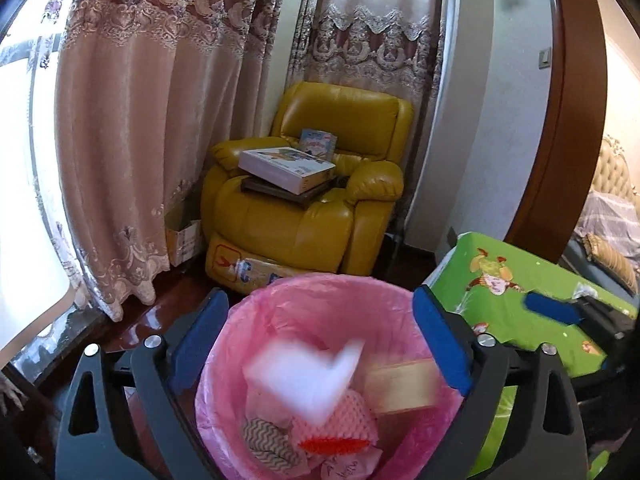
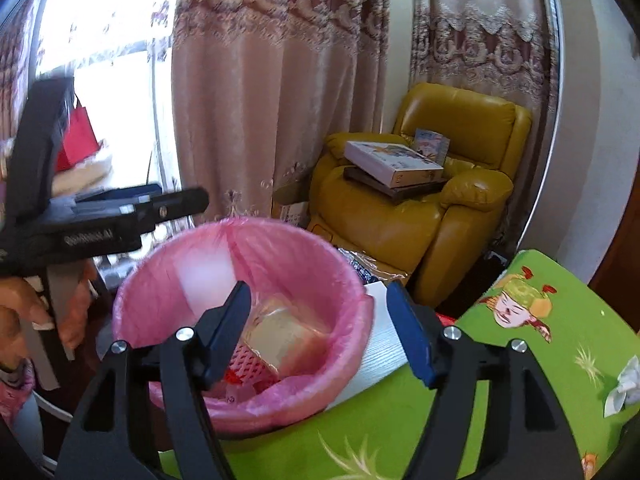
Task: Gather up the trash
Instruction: 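Carry the foam sheet and medicine box to the wastebasket and release both, then return both tools to the table over the remaining trash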
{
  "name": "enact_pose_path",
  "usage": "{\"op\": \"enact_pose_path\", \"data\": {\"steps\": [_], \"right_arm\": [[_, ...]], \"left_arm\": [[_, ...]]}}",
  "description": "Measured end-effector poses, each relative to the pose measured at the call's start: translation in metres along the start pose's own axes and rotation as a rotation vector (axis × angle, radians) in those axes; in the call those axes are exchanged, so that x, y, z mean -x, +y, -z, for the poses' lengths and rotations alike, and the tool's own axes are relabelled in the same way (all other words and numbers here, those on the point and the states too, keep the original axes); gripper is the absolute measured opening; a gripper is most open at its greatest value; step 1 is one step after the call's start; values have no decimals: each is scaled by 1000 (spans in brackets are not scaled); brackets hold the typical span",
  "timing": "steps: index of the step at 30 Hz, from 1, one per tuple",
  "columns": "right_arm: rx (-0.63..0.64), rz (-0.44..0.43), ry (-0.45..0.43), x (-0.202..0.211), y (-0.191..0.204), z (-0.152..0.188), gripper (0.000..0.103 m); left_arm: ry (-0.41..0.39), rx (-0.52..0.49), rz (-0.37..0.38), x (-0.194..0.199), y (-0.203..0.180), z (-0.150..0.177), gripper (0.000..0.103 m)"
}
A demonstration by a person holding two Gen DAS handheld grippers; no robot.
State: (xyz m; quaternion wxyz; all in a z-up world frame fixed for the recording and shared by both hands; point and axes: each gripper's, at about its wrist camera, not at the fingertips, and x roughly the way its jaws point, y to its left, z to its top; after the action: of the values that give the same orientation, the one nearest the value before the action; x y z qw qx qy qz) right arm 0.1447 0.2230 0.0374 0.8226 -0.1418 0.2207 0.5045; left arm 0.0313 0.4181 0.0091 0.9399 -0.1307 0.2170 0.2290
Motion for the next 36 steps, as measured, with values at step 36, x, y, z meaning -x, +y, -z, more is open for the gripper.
{"op": "enact_pose_path", "data": {"steps": [36], "right_arm": [[-455, 624, 61, 269, -283, 200, 81]], "left_arm": [[91, -374, 348, 15, -337, 98, 89]]}}
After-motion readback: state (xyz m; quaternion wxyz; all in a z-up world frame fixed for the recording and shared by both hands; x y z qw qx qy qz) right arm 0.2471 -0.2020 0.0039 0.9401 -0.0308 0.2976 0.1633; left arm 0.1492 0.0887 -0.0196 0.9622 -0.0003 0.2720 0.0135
